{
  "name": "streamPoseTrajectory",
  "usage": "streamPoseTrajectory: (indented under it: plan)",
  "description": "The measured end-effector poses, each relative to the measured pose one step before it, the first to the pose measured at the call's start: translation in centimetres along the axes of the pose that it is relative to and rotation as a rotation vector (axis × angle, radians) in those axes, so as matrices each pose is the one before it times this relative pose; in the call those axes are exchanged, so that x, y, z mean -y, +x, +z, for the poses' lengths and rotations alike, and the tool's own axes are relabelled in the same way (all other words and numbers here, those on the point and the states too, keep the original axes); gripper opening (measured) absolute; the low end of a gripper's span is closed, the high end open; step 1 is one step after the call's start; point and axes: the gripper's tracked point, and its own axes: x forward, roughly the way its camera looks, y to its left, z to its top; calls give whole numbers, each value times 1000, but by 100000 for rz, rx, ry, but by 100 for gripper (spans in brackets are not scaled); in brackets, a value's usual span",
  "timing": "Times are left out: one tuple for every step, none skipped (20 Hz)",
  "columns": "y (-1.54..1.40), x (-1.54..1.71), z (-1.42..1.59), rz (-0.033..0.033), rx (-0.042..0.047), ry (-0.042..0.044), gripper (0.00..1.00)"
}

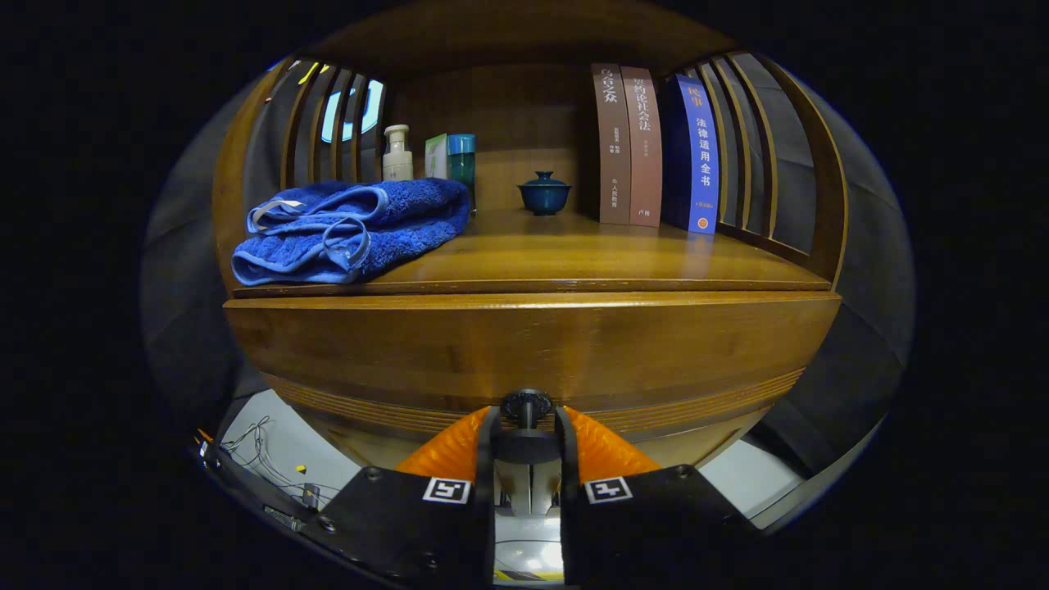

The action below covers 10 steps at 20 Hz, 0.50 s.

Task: Pull open the drawer, take out the items inside it, and place them on the countertop above the cabinet.

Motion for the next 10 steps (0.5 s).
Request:
streamPoseTrajectory:
  plan:
    - [-333, 64, -112, -207, -286, -62, 36]
    - [-373, 28, -199, -67, -385, -118, 36]
    - [-430, 5, -234, -53, -428, -49, 36]
    - [-562, -5, -262, 28, -479, 69, 36]
    - [-663, 33, -316, 1, -412, -110, 36]
    - [-667, 33, -315, -134, -435, -215, 36]
    - [-629, -25, -379, -67, -751, -352, 36]
    - [-695, 42, -336, -17, -893, 168, 36]
    - [-691, 63, -342, -34, -866, 336, 36]
    - [-690, 12, -392, 136, -646, 578, 36]
